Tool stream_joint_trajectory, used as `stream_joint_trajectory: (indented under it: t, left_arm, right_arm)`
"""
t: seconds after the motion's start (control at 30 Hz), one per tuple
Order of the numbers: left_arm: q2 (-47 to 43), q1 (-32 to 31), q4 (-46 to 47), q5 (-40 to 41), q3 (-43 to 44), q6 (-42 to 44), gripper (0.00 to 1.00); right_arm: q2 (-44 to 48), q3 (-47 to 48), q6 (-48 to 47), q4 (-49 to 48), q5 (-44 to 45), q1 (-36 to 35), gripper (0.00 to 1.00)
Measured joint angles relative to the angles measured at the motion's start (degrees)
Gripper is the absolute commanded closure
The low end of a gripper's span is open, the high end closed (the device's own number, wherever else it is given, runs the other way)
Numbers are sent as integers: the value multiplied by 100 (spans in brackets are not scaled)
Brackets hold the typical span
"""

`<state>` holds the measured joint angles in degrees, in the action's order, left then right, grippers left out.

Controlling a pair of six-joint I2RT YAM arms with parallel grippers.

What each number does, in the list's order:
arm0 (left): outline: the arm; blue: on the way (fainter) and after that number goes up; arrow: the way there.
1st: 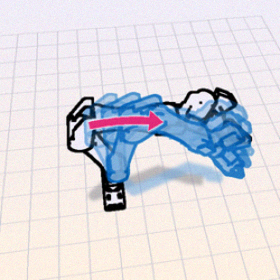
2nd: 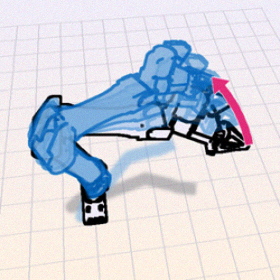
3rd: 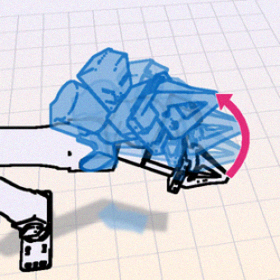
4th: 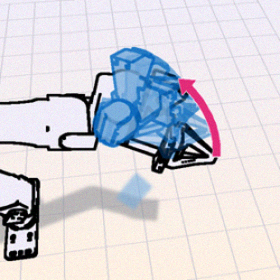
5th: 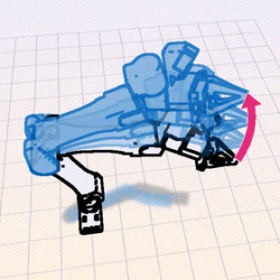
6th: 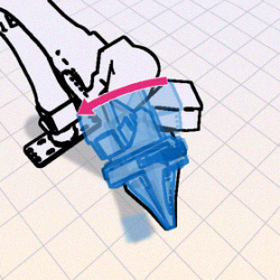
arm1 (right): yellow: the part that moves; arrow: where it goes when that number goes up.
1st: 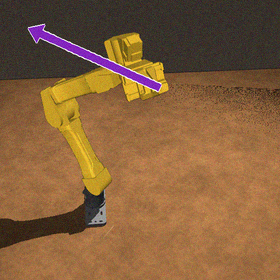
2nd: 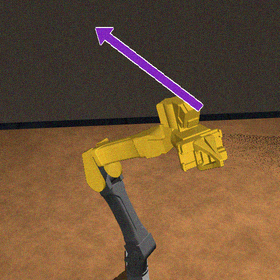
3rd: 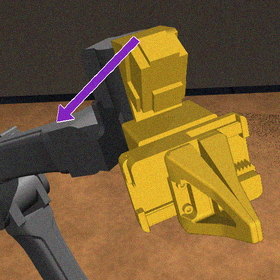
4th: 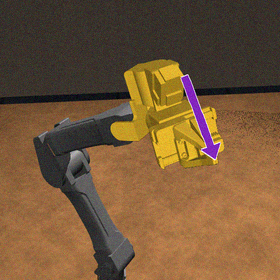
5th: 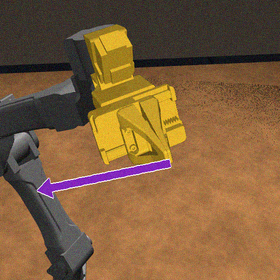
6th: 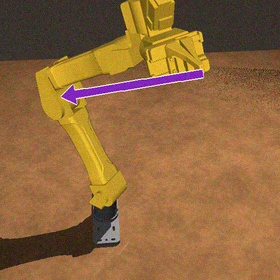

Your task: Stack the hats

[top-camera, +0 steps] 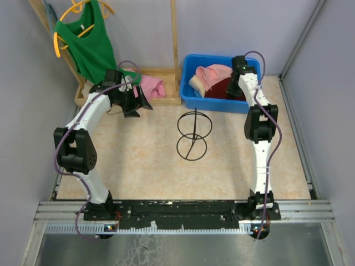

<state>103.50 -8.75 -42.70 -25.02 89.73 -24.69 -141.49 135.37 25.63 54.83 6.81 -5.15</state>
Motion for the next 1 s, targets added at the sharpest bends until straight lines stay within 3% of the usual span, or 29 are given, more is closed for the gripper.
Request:
stream_joint_trajectory:
  t: [0.47,1.0]
  left_arm:
    - [-422,-17,-22,-122,37,-42,16]
    - [-903,-511,275,-636,262,-203,13]
  right_arm:
    - [1788,258,11,479,-238,-7,99]
    - [2966,365,46,1156,-1233,-195,100]
